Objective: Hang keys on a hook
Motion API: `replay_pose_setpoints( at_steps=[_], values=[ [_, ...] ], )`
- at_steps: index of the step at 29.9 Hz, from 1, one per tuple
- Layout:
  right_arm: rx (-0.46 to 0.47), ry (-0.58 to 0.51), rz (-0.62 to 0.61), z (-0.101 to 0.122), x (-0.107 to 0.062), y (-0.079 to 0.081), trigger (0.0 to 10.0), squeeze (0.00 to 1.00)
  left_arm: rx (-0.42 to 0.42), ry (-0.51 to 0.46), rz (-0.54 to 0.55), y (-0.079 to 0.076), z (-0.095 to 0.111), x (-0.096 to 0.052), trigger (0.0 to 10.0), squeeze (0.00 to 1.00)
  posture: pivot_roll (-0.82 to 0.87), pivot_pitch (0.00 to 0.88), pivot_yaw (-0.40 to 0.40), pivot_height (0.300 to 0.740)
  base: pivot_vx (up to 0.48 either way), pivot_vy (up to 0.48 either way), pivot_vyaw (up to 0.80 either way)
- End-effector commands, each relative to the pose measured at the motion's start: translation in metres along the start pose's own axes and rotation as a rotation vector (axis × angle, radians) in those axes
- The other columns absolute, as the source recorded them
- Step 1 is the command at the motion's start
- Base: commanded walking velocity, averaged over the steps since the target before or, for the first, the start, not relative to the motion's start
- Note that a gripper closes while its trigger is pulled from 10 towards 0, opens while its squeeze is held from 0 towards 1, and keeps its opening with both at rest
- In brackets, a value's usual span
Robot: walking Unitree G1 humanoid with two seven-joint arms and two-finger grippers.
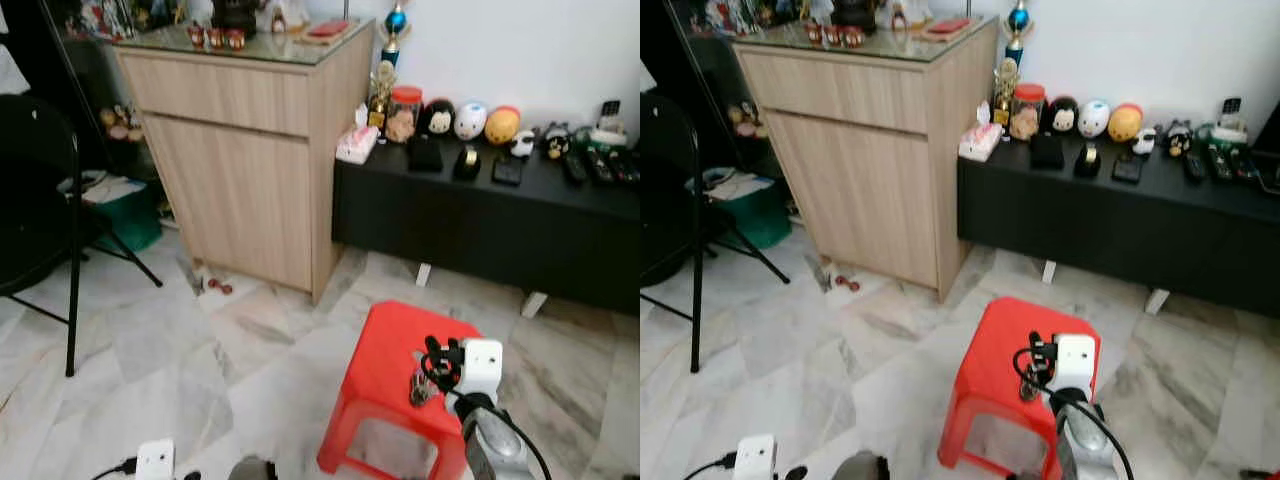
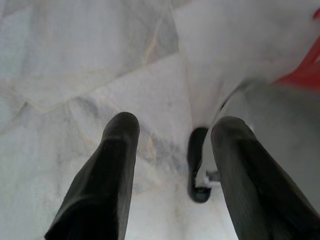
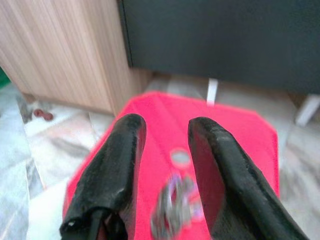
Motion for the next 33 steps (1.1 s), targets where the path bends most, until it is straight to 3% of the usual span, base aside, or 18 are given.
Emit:
replay_pose_setpoints(
  at_steps=[1,22,33],
  values=[
    [0.010,0.012,-0.014,-0.0017,-0.0001,-0.0042,10.0,0.00,0.000,0.015,0.000,0.0006,-0.0020,0.0000,10.0,0.00,0.10,0.000,-0.010,0.602,0.000,0.000,0.00],
    [0.032,0.031,-0.019,-0.0080,-0.0014,-0.0054,10.0,0.00,-0.010,0.015,0.003,0.0057,-0.0023,-0.0006,10.0,0.00,0.10,0.000,-0.007,0.602,0.000,0.000,0.00],
    [-0.029,0.058,0.003,-0.0110,-0.0019,-0.0069,10.0,0.00,-0.005,0.019,-0.010,0.0049,-0.0027,-0.0007,10.0,0.00,0.10,0.000,-0.005,0.602,0.157,0.000,0.05]
  ],
)
Point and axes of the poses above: a point about 5 cm out from each wrist's last joint towards the gripper, its own x axis pointing out of the wrist towards the gripper, its own z axis along the axis of the wrist's last joint, y = z × x, the point moved 5 cm from there along x, pointing out of the wrist towards the gripper, and after that the axes turned 1 degree about -x, right-handed, at the moved point
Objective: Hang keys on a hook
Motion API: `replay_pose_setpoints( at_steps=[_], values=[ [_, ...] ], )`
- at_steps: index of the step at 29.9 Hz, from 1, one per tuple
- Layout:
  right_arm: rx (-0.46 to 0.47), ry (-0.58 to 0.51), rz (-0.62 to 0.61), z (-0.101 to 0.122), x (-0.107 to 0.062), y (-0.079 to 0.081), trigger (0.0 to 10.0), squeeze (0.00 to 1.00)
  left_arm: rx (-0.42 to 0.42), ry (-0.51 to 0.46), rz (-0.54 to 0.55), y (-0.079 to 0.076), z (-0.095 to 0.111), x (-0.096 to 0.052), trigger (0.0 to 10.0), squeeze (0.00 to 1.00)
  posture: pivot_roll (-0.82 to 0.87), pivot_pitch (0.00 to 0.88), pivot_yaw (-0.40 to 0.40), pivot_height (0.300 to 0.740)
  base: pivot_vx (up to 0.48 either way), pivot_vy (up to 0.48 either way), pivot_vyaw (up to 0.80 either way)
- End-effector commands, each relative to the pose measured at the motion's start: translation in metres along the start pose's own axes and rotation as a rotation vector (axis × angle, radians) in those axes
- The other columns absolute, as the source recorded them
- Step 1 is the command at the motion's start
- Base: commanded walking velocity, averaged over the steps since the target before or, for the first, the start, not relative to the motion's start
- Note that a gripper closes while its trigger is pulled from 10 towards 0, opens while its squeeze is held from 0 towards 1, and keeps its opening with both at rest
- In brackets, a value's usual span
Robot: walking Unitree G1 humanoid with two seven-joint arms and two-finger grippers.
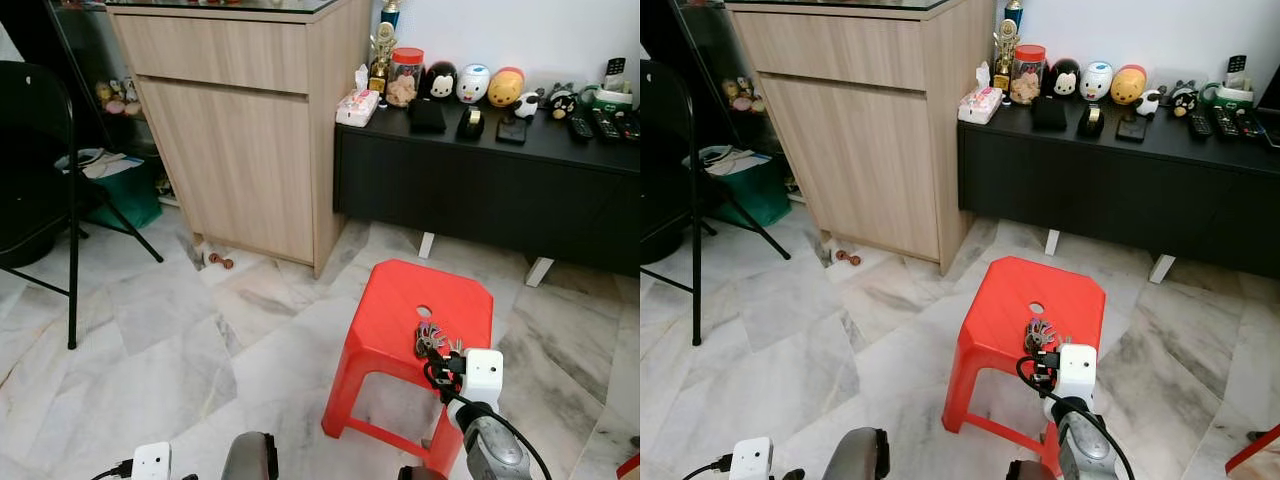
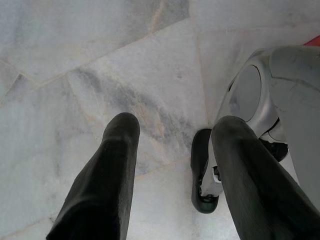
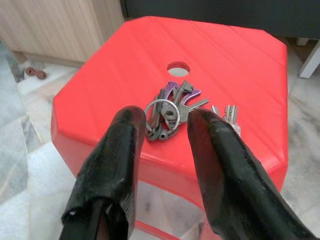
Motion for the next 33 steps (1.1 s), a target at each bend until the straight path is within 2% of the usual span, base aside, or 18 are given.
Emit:
replay_pose_setpoints(
  at_steps=[1,4,12,28,33],
  values=[
    [-0.024,-0.001,0.017,0.002,0.002,0.002,10.0,0.00,0.003,0.011,-0.002,0.001,-0.004,-0.001,10.0,0.00,0.10,0.000,-0.005,0.602,0.398,0.000,0.56],
    [-0.027,0.004,0.021,0.001,0.001,0.002,10.0,0.00,0.004,0.009,-0.005,0.001,-0.004,-0.001,10.0,0.00,0.10,0.000,-0.005,0.602,0.424,0.000,0.76],
    [0.003,0.014,0.002,-0.003,0.000,0.000,10.0,0.00,0.006,0.001,-0.003,0.000,-0.001,0.000,10.0,0.00,0.10,0.000,-0.004,0.602,0.436,0.000,0.00],
    [0.011,0.032,-0.020,-0.008,-0.002,-0.003,10.0,0.00,-0.022,0.002,-0.002,0.001,-0.003,-0.001,10.0,0.00,0.10,0.000,-0.003,0.602,0.000,0.000,0.00],
    [0.016,0.042,-0.040,-0.010,-0.003,-0.006,10.0,0.00,-0.022,0.003,-0.005,0.000,-0.004,-0.001,10.0,0.00,0.10,0.000,-0.003,0.602,0.000,0.250,0.00]
  ],
)
Point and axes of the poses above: a point about 5 cm out from each wrist's last joint towards the gripper, its own x axis pointing out of the wrist towards the gripper, its own z axis along the axis of the wrist's last joint, y = z × x, the point moved 5 cm from there along x, pointing out of the wrist towards the gripper, and after that the axes turned 1 degree about -x, right-handed, at the moved point
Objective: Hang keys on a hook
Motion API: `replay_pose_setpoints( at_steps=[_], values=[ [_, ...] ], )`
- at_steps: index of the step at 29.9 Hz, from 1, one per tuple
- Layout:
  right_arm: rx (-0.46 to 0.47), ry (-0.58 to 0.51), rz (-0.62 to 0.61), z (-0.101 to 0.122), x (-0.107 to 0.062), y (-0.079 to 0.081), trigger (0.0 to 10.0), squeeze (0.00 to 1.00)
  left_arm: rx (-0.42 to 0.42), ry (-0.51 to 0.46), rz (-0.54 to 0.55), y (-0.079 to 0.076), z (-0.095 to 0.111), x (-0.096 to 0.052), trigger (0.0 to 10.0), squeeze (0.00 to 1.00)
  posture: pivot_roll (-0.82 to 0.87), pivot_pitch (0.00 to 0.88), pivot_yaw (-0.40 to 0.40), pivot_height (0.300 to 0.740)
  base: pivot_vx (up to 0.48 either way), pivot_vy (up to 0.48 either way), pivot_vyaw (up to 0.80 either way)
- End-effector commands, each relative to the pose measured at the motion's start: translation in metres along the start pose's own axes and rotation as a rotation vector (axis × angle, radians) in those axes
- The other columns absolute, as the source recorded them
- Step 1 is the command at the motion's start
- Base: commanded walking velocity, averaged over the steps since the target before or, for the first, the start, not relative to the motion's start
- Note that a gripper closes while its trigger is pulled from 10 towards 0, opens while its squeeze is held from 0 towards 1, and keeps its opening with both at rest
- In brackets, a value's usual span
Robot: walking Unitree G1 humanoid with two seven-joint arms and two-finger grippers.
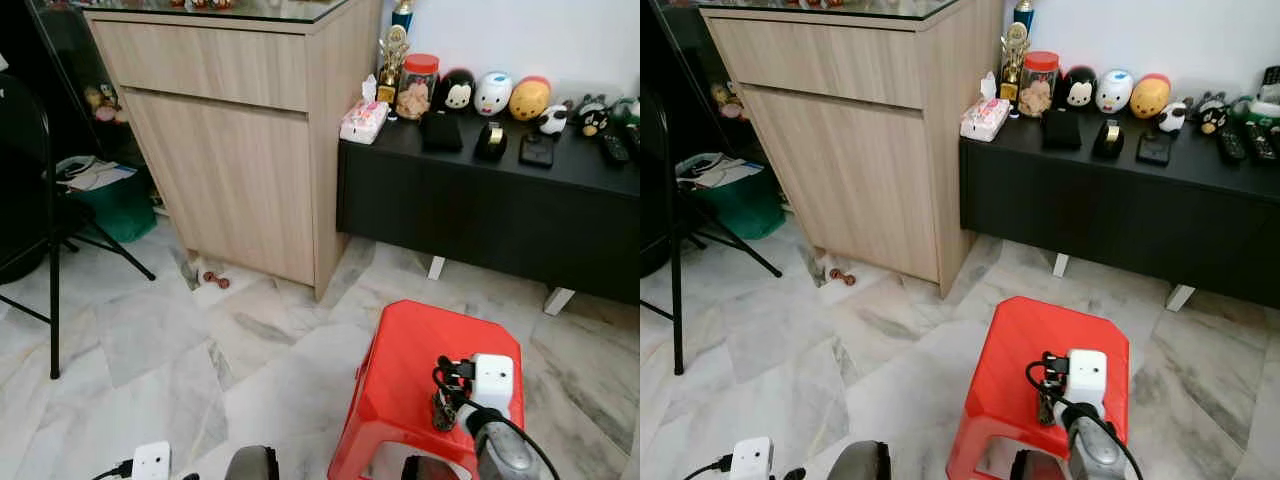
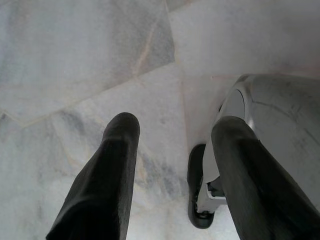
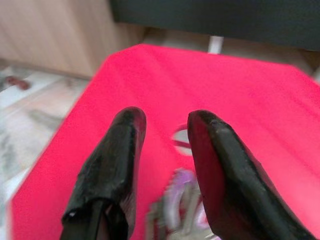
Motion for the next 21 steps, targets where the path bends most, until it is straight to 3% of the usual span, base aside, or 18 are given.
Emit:
replay_pose_setpoints(
  at_steps=[1,14,21],
  values=[
    [0.001,0.007,-0.011,0.000,0.000,-0.002,10.0,0.00,-0.012,0.010,0.004,0.001,-0.003,-0.001,10.0,0.00,0.10,0.000,-0.003,0.602,0.000,0.251,0.00],
    [-0.031,0.095,-0.037,-0.017,-0.004,-0.008,10.0,0.00,-0.011,0.012,-0.026,-0.027,-0.012,-0.001,10.0,0.00,0.10,0.000,-0.003,0.602,0.000,0.251,0.00],
    [-0.037,0.112,-0.073,-0.019,-0.004,-0.013,10.0,0.00,-0.008,0.009,-0.019,-0.021,-0.010,-0.001,10.0,0.00,0.10,0.000,-0.004,0.602,0.000,0.000,0.00]
  ],
)
Point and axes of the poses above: a point about 5 cm out from each wrist's last joint towards the gripper, its own x axis pointing out of the wrist towards the gripper, its own z axis along the axis of the wrist's last joint, y = z × x, the point moved 5 cm from there along x, pointing out of the wrist towards the gripper, and after that the axes turned 1 degree about -x, right-handed, at the moved point
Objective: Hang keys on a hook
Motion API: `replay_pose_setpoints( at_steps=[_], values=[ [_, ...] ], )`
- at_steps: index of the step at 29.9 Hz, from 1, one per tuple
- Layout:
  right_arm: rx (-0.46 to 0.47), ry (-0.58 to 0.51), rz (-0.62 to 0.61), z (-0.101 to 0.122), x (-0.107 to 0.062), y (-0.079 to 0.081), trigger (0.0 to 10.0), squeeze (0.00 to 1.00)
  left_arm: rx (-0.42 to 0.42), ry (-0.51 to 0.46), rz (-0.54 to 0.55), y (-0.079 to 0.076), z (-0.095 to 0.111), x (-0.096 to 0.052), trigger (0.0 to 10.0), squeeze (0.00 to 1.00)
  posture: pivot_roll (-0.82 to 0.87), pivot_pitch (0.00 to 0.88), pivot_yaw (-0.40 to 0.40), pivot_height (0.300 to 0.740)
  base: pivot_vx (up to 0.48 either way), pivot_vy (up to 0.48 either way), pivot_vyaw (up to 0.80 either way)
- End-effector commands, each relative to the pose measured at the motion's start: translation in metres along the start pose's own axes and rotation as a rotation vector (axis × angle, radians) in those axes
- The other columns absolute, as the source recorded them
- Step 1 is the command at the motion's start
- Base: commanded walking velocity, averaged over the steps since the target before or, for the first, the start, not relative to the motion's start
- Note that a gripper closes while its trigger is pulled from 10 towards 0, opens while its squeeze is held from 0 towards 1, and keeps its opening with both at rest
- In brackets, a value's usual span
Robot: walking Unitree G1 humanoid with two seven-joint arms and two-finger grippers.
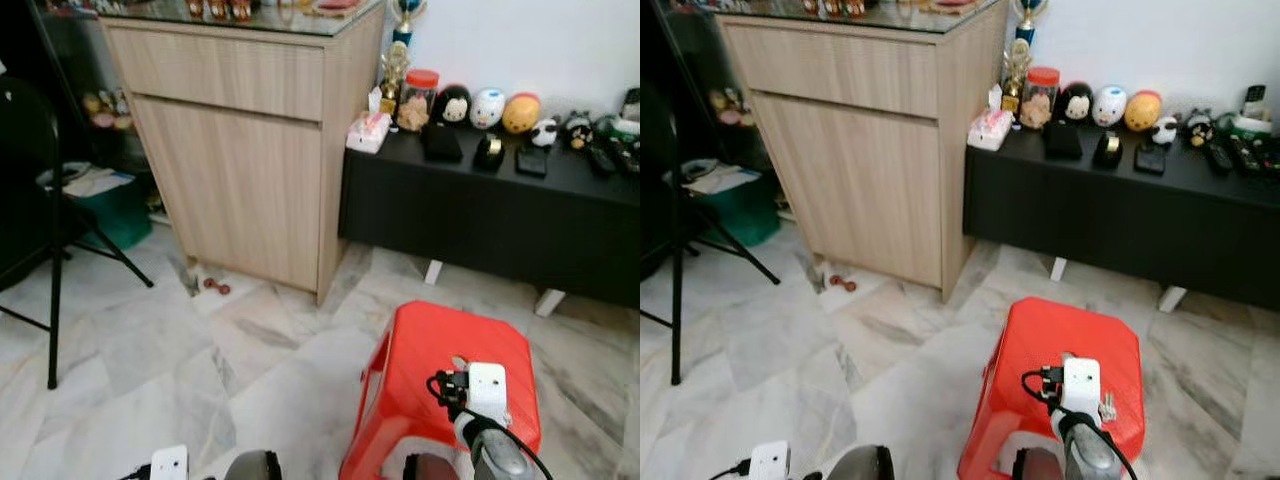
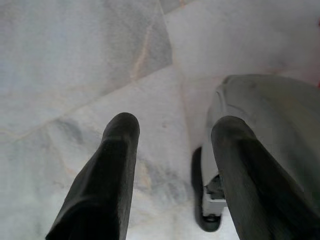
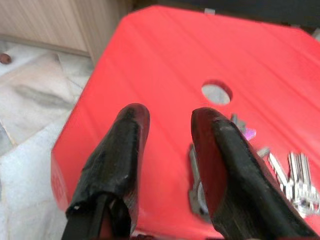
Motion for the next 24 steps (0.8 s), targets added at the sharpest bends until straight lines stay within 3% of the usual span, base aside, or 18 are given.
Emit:
replay_pose_setpoints(
  at_steps=[1,9,11,19,21,22,23,24],
  values=[
    [-0.002,0.020,-0.030,-0.002,0.001,-0.006,10.0,0.00,0.004,0.007,-0.009,-0.003,-0.002,0.000,10.0,0.00,0.10,0.000,-0.004,0.602,0.000,0.000,0.00],
    [0.015,0.095,-0.071,-0.016,-0.002,-0.011,10.0,0.00,0.002,0.006,-0.008,-0.002,-0.001,0.000,10.0,0.00,0.10,0.000,-0.001,0.602,0.000,0.000,0.00],
    [0.018,0.086,-0.073,-0.014,-0.001,-0.011,10.0,1.00,0.004,0.006,-0.008,-0.002,-0.001,0.000,10.0,0.00,0.10,0.000,-0.001,0.602,0.000,0.000,0.00],
    [-0.025,0.082,-0.071,-0.007,0.003,-0.010,10.0,1.00,0.006,0.008,-0.009,-0.002,0.000,0.000,10.0,0.00,0.10,0.001,0.001,0.602,0.000,0.000,0.00],
    [-0.082,0.099,-0.065,-0.007,0.004,-0.009,10.0,1.00,0.006,0.008,-0.010,-0.002,0.000,0.000,10.0,0.00,0.10,0.002,0.002,0.602,0.000,0.000,0.00],
    [-0.171,0.129,-0.051,-0.010,0.005,-0.007,10.0,0.60,0.008,0.009,-0.010,-0.002,0.000,0.000,10.0,0.00,0.09,0.003,0.003,0.602,0.000,0.000,0.00],
    [-0.193,0.137,-0.044,-0.011,0.005,-0.007,10.0,0.36,0.008,0.009,-0.010,-0.002,0.000,0.000,10.0,0.00,0.09,0.004,0.003,0.602,0.000,0.000,0.00],
    [-0.204,0.141,-0.040,-0.012,0.005,-0.006,10.0,0.36,0.008,0.009,-0.011,-0.002,0.000,0.000,10.0,0.00,0.09,0.004,0.003,0.602,0.000,0.000,0.00]
  ],
)
Point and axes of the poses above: a point about 5 cm out from each wrist's last joint towards the gripper, its own x axis pointing out of the wrist towards the gripper, its own z axis along the axis of the wrist's last joint, y = z × x, the point moved 5 cm from there along x, pointing out of the wrist towards the gripper, and after that the axes turned 1 degree about -x, right-handed, at the moved point
